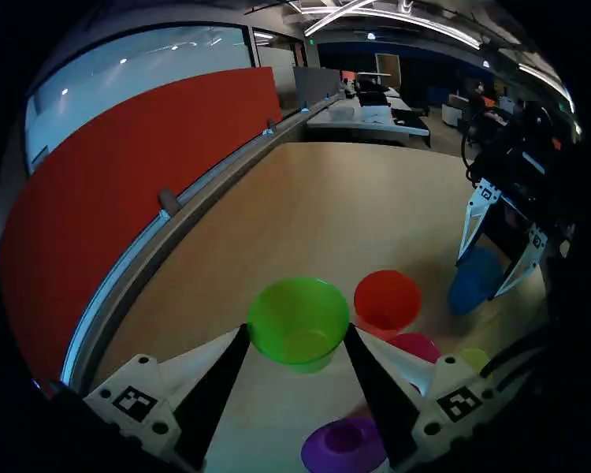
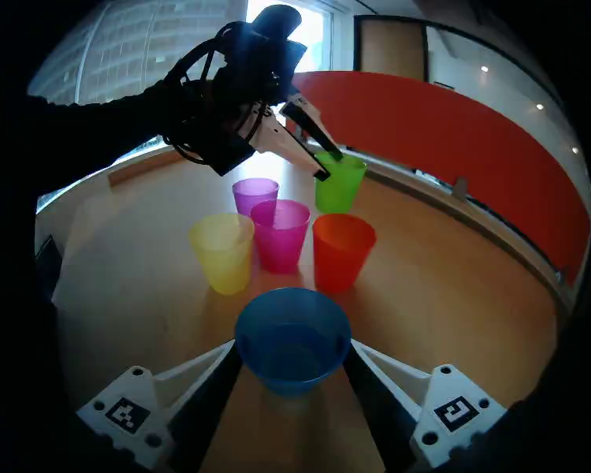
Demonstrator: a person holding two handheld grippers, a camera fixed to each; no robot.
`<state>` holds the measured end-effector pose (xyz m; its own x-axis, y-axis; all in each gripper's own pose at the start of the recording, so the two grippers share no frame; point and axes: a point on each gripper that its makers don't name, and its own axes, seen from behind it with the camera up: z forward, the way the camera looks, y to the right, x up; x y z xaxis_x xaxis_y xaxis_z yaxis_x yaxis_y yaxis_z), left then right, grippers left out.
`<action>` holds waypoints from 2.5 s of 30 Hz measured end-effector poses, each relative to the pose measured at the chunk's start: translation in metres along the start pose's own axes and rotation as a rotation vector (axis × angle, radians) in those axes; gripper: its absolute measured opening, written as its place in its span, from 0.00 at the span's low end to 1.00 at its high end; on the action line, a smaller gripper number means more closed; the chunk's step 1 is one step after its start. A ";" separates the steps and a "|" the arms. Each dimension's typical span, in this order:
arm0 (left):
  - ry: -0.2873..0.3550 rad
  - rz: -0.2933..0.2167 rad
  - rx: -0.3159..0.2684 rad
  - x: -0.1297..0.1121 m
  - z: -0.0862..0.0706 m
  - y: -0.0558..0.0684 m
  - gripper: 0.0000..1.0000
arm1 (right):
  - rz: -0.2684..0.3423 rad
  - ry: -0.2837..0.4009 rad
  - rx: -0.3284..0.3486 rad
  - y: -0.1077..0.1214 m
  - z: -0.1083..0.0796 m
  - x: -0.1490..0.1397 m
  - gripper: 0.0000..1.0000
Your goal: Pour water
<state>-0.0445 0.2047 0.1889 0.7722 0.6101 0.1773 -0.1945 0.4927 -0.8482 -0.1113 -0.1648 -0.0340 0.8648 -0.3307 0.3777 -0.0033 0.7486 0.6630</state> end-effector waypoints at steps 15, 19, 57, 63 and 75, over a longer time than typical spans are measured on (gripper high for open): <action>0.125 -0.018 0.106 0.022 -0.059 0.007 0.87 | 0.004 0.042 -0.037 -0.001 -0.014 0.010 0.89; 0.172 -0.037 0.135 0.028 -0.077 0.015 0.87 | 0.003 0.061 -0.045 -0.003 -0.018 0.015 0.89; 0.415 -0.217 0.282 -0.038 -0.162 0.156 0.87 | -0.029 0.160 -0.036 -0.056 -0.024 0.039 0.89; 0.416 -0.168 0.289 -0.044 -0.163 0.178 0.87 | -0.029 0.176 -0.031 -0.061 -0.025 0.043 0.89; 0.518 -0.183 0.352 -0.045 -0.181 0.189 0.87 | -0.039 0.200 -0.032 -0.066 -0.026 0.048 0.89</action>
<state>-0.0066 0.1582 -0.0701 0.9861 0.1627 -0.0348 -0.1510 0.7873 -0.5978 -0.0570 -0.2150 -0.0763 0.9464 -0.2419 0.2139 0.0457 0.7561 0.6528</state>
